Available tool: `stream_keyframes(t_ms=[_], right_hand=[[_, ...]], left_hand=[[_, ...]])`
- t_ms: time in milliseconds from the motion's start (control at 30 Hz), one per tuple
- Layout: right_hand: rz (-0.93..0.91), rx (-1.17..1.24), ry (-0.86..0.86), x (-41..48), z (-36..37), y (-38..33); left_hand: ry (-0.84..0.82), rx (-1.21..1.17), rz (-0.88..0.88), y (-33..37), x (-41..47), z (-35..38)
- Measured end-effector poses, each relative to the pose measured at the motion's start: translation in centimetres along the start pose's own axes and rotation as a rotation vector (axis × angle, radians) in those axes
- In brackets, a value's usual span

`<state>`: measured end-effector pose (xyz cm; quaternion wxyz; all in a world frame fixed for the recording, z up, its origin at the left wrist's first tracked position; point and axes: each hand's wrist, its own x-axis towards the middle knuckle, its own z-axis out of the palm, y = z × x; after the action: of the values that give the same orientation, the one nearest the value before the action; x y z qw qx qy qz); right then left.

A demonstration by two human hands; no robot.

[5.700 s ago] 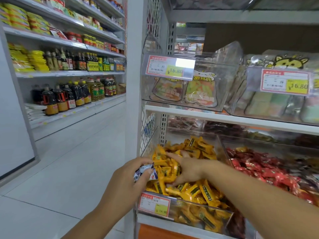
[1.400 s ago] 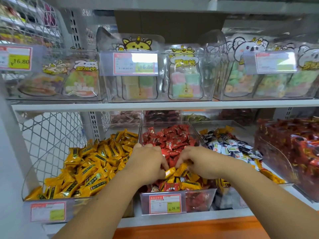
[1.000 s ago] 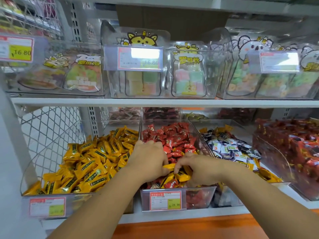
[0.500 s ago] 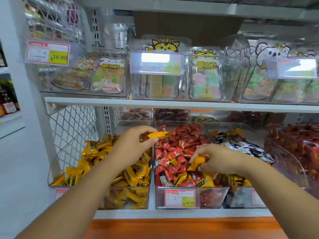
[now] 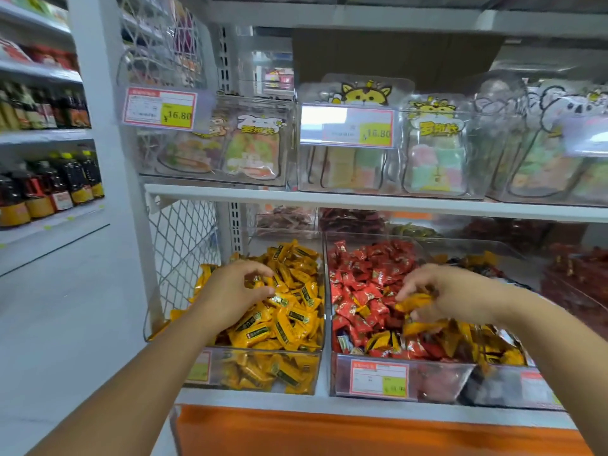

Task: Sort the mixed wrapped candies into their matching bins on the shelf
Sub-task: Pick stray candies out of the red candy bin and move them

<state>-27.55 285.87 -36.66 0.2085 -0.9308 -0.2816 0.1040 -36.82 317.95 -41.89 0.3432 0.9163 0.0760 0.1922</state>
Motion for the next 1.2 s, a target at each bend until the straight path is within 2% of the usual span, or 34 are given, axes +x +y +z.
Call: stream_keyframes(t_ms=[133, 267, 300, 367, 433, 667, 867, 1000, 1200], right_hand=[[-0.150, 0.112, 0.279, 0.4, 0.6, -2.4], [-0.317, 0.380, 0.551, 2.4, 3.9, -7.6], [-0.324, 0.395, 0.537, 3.2, 4.6, -8.9], [-0.323, 0.340, 0.373, 5.1, 5.8, -10.5], [-0.322, 0.261, 0.266, 6.2, 6.7, -10.5], [-0.206, 0.237, 0.297, 4.2, 2.7, -4.9], [-0.095, -0.032, 0.111, 1.7, 1.5, -0.5], [-0.032, -0.107, -0.060, 0.6, 2.5, 0.7], [-0.062, -0.257, -0.180, 1.7, 5.9, 1.7]], left_hand=[[0.023, 0.020, 0.042, 0.1, -0.1, -0.3], [0.170, 0.030, 0.077, 0.0, -0.8, -1.4], [0.210, 0.027, 0.077, -0.1, -1.1, -1.8], [0.265, 0.017, 0.063, -0.3, -1.5, -2.3], [0.256, 0.020, 0.069, -0.3, -1.7, -2.4], [0.055, 0.113, 0.212, 1.4, -1.7, -0.1], [-0.075, 0.210, 0.361, 4.3, -1.7, 3.0], [-0.191, 0.308, 0.404, 4.8, -2.3, 4.9], [-0.150, 0.326, 0.413, 4.5, -2.7, 6.1]])
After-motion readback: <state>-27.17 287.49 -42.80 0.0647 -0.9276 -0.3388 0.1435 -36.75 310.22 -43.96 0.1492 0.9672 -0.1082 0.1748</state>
